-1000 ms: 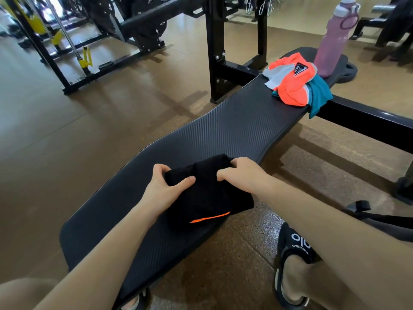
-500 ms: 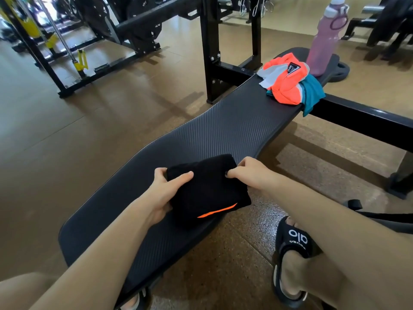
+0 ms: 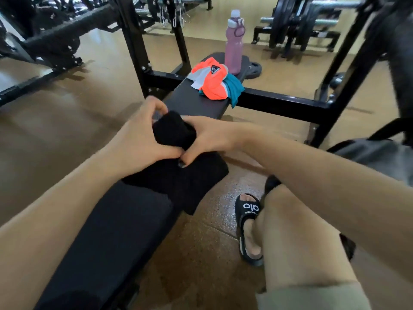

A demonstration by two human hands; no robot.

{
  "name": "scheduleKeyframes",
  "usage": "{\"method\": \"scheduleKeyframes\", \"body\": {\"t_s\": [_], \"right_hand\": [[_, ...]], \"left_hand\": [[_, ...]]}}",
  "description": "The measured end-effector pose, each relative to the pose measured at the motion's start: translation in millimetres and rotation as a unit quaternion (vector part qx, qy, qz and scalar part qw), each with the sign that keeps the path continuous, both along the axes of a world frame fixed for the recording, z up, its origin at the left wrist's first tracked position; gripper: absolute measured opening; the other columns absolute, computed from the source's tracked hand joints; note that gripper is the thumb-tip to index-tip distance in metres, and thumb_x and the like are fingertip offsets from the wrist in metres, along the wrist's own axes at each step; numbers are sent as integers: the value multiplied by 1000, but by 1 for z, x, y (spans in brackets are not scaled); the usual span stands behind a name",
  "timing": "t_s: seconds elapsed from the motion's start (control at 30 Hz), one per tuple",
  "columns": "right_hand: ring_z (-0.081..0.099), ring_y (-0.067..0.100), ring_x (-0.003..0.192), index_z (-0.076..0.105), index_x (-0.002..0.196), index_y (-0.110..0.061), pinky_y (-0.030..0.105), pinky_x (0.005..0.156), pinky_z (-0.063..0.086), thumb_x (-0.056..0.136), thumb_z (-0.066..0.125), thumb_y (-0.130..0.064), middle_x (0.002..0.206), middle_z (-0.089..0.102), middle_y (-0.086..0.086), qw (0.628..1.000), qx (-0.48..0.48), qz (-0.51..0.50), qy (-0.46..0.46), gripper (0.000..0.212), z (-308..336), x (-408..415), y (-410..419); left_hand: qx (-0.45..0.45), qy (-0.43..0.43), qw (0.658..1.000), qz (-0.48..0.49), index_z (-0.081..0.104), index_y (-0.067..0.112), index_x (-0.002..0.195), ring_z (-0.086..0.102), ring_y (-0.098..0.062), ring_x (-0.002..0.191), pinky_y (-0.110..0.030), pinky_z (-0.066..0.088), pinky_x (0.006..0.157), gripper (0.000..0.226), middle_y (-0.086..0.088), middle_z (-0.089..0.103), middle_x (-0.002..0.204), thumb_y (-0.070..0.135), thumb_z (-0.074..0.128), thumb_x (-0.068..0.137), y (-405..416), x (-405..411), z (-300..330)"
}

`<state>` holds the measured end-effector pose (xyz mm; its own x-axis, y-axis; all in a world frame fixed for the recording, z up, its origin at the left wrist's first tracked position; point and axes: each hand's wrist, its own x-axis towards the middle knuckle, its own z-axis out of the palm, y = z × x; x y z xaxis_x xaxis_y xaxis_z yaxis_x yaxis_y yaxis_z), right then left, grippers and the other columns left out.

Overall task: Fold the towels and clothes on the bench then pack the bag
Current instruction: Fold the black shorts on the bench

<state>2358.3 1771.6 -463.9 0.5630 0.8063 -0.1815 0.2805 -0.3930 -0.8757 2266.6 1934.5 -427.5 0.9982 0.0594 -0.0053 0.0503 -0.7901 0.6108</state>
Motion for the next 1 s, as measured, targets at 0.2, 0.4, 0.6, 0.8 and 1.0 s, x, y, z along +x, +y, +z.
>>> {"method": "scheduleKeyframes", "body": {"t_s": [0.2,0.4,0.6,0.8,1.0], "right_hand": [[68,24,110,59,126,-17,48,99,53,71,82,-10,119,70,8,986,76,-151,19,60,48,-35,-93],[70,22,108,57,130,-21,36,88,58,89,67,-3,118,73,2,954,140,-240,110,47,59,-97,-203],[72,25,105,64,125,-23,36,84,59,92,62,-8,117,74,6,864,170,-390,269,36,-29,-172,-294],[75,31,93,68,120,-13,37,76,57,91,67,-18,107,76,15,705,157,-545,426,29,-146,-200,-323],[72,38,98,68,122,-4,41,75,61,84,73,-15,109,74,22,624,171,-630,429,41,-215,-141,-322]], "left_hand": [[30,-54,992,-107,48,33,123,66,-20,89,-40,56,79,77,3,64,99,30,95,63,-58,8,74],[-30,-66,975,-211,47,38,122,60,-1,92,-24,49,72,71,18,57,105,37,92,67,-152,13,89],[-86,82,949,-291,52,27,125,60,-8,115,-29,50,100,64,5,63,126,42,88,74,-250,16,-21],[-56,333,922,-187,12,29,157,48,-28,134,-35,43,97,85,-6,36,157,64,56,93,-301,-2,-172],[-277,495,822,56,9,29,159,55,-31,130,-45,52,99,104,-4,42,156,66,68,82,-323,-11,-259]]}}
